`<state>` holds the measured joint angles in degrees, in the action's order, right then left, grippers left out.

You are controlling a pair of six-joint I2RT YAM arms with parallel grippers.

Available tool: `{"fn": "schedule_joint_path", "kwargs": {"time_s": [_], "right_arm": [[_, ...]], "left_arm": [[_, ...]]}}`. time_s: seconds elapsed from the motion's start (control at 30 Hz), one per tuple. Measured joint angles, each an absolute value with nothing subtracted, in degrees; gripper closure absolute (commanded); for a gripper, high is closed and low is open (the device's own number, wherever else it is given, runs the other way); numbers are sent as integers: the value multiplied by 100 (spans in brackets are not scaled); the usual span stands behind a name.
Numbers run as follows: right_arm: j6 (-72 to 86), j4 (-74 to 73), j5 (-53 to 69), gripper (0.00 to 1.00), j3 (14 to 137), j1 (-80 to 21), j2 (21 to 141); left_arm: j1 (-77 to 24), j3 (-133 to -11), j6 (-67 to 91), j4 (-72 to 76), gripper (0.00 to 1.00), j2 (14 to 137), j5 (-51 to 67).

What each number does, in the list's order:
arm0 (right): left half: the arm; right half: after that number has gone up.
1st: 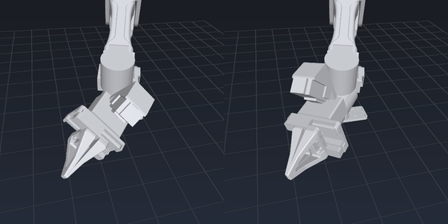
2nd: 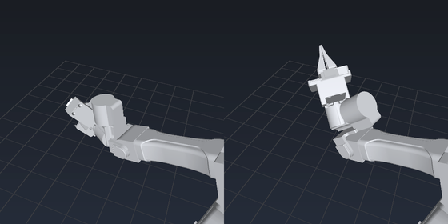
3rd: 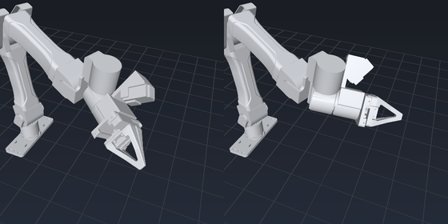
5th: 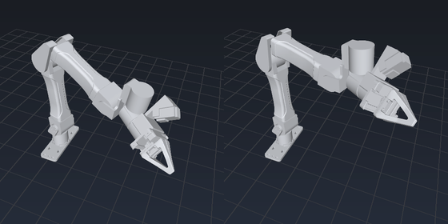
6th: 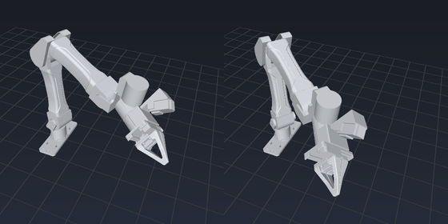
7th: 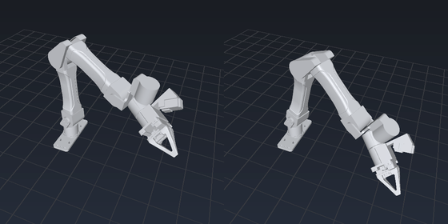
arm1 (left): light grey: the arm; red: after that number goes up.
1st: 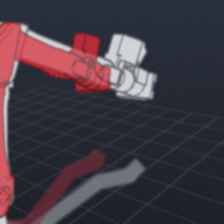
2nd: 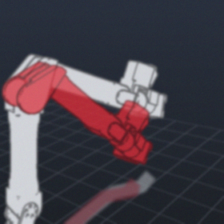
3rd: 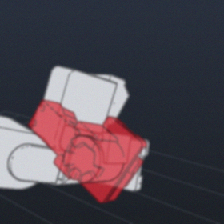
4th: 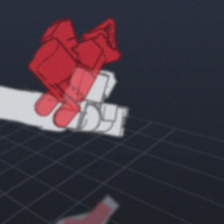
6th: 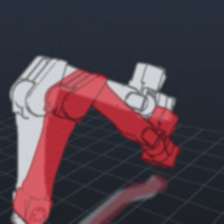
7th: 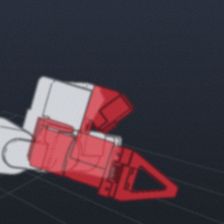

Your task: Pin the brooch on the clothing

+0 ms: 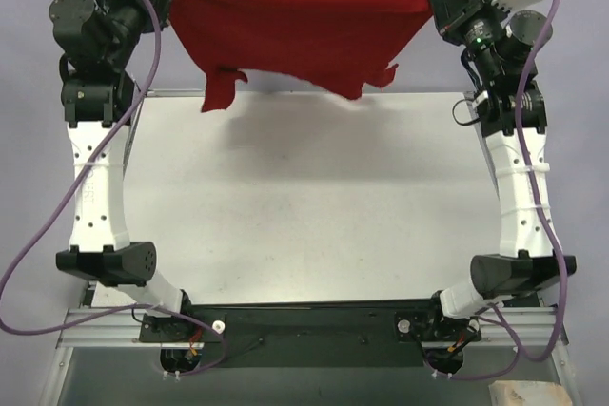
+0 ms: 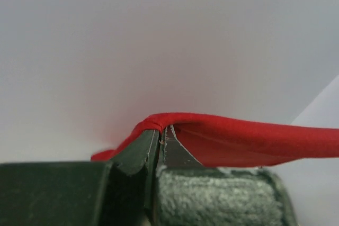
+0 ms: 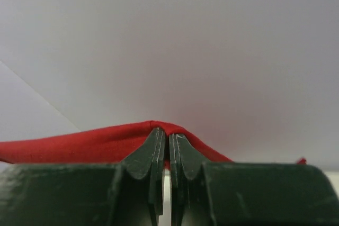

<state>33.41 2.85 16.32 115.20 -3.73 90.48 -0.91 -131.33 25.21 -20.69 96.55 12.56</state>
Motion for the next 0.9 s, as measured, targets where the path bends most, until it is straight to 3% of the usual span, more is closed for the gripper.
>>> {"fn": "schedule_joint_path", "kwargs": {"time_s": [0.1,0.3,0.5,0.67,0.9], "right_arm": [[3354,672,1625,100,10226,-375,8261],[3406,993,1540,100,7218,-379,6788],[3533,1031,1551,100,4453,-379,6482],[3732,696,1638,100,2910,-381,6720],[3957,366,1662,100,2209,-381,6615]], "left_arm": [[-91,-11699,2512,-1629,100,8777,1232],[-93,-7452,2722,-539,100,6772,956],[-93,-3872,3275,-333,100,6064,760],[-91,-2342,3776,-464,100,6064,810],[-91,-2005,4178,-943,100,5634,788]]}}
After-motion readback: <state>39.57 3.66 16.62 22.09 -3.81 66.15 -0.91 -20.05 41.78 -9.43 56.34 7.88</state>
